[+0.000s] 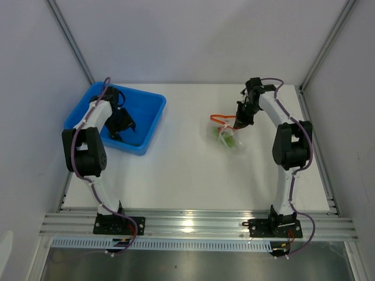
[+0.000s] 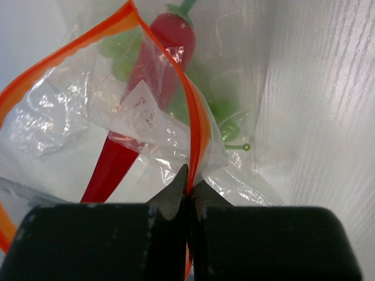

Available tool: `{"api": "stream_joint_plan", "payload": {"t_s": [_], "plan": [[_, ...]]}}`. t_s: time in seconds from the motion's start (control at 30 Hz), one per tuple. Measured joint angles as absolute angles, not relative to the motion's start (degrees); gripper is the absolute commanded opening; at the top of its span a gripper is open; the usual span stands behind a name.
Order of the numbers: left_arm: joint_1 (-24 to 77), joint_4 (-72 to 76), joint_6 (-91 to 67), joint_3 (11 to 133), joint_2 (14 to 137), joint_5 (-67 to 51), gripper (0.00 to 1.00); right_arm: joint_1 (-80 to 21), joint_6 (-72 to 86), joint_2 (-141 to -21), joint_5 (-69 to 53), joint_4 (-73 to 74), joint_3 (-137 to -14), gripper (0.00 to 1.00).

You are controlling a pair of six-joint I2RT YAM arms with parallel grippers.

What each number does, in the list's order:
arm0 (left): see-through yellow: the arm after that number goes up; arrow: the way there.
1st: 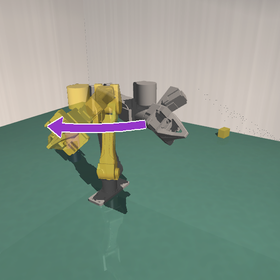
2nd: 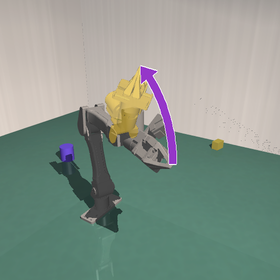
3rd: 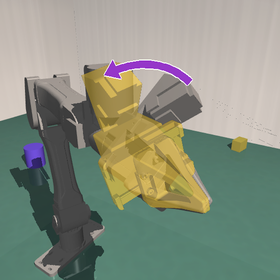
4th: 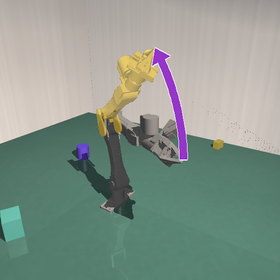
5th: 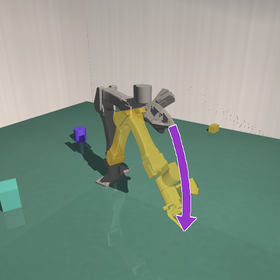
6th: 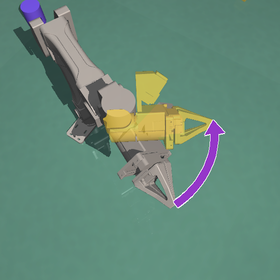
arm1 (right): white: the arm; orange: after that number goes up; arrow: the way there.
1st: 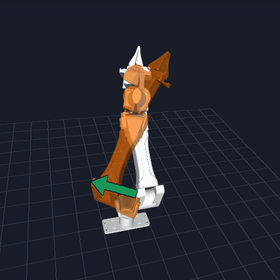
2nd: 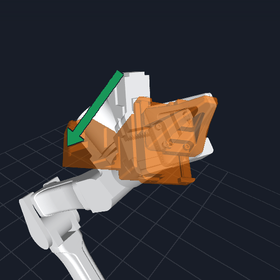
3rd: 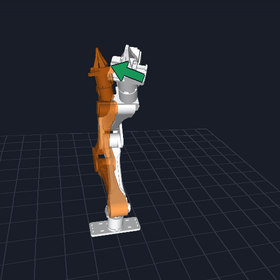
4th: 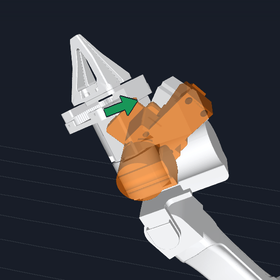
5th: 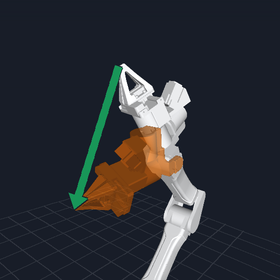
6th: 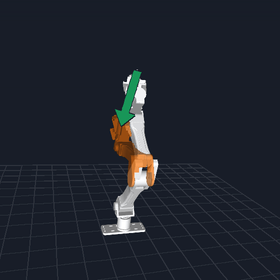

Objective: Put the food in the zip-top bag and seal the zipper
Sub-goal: Adjust the bin at the center of the board.

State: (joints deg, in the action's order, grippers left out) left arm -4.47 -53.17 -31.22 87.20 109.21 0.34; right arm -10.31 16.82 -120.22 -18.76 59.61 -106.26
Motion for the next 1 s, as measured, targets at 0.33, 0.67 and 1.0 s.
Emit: {"api": "stream_joint_plan", "payload": {"t_s": [0.33, 0.67, 1.0], "plan": [[1.98, -50.85, -27.86, 94.08, 115.83, -1.89, 0.60, -9.21, 16.78, -129.10, -18.24, 65.78, -120.11, 0.00], [5.26, -49.12, -24.32, 99.90, 120.86, -5.32, 0.43, -7.68, 16.84, -135.37, -14.68, 72.60, -129.67, 0.00], [4.23, -43.31, -29.32, 106.89, 127.74, -19.07, 0.40, -8.38, 17.87, -138.89, -17.02, 73.58, -140.29, 0.00]]}}
